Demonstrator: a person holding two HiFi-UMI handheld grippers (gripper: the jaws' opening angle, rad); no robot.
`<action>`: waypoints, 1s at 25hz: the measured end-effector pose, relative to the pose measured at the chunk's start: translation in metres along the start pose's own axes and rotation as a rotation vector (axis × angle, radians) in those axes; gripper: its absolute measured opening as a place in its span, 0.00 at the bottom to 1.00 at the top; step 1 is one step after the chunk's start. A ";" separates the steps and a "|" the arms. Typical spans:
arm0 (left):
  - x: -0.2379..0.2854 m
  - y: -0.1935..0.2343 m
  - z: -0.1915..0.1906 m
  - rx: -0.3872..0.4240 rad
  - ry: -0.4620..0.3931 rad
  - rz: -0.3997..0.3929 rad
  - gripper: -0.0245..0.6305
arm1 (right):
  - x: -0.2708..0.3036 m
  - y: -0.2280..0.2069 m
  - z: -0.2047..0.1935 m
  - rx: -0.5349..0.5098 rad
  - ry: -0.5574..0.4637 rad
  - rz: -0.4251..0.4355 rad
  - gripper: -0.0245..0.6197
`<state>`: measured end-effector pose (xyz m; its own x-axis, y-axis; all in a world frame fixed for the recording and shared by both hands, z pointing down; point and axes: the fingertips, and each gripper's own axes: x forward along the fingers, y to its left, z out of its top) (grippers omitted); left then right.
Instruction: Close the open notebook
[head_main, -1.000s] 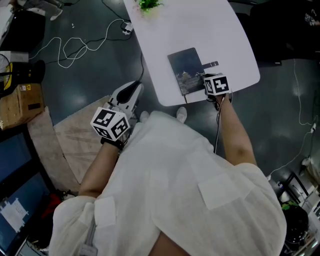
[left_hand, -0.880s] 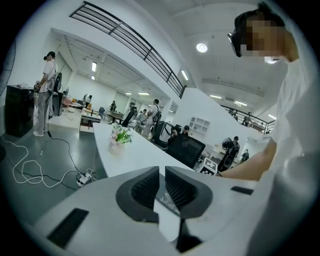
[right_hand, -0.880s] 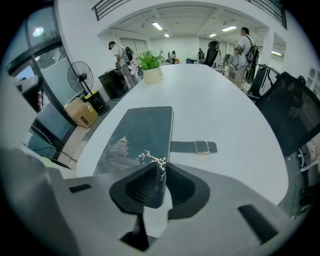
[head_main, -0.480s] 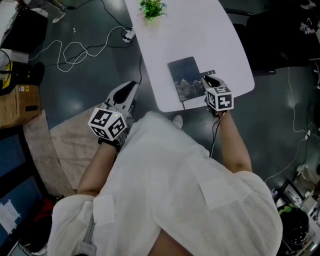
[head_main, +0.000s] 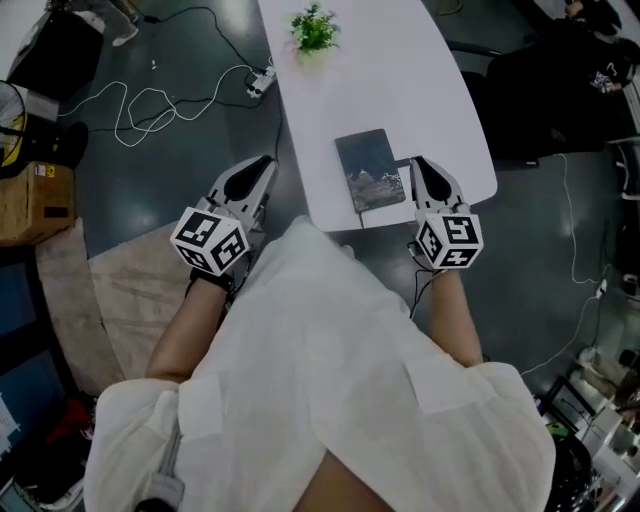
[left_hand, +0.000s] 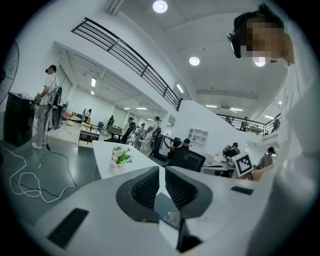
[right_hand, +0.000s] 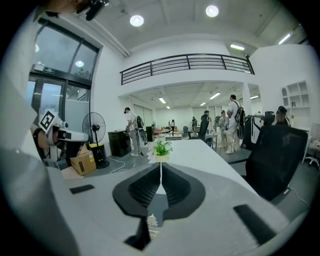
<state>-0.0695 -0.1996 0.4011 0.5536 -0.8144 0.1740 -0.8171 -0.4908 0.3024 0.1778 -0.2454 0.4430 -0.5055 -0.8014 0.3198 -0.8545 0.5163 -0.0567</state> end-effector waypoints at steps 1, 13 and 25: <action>-0.001 -0.001 0.003 0.002 -0.007 0.000 0.09 | -0.005 0.003 0.006 -0.015 -0.018 -0.005 0.05; -0.051 0.006 0.031 0.025 -0.072 0.103 0.09 | -0.039 0.012 0.031 0.008 -0.113 -0.010 0.05; -0.073 0.003 0.037 0.030 -0.077 0.181 0.09 | -0.045 0.006 0.033 0.008 -0.114 0.004 0.04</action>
<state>-0.1183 -0.1537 0.3543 0.3844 -0.9108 0.1504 -0.9072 -0.3425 0.2443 0.1914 -0.2164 0.3977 -0.5186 -0.8290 0.2095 -0.8533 0.5172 -0.0658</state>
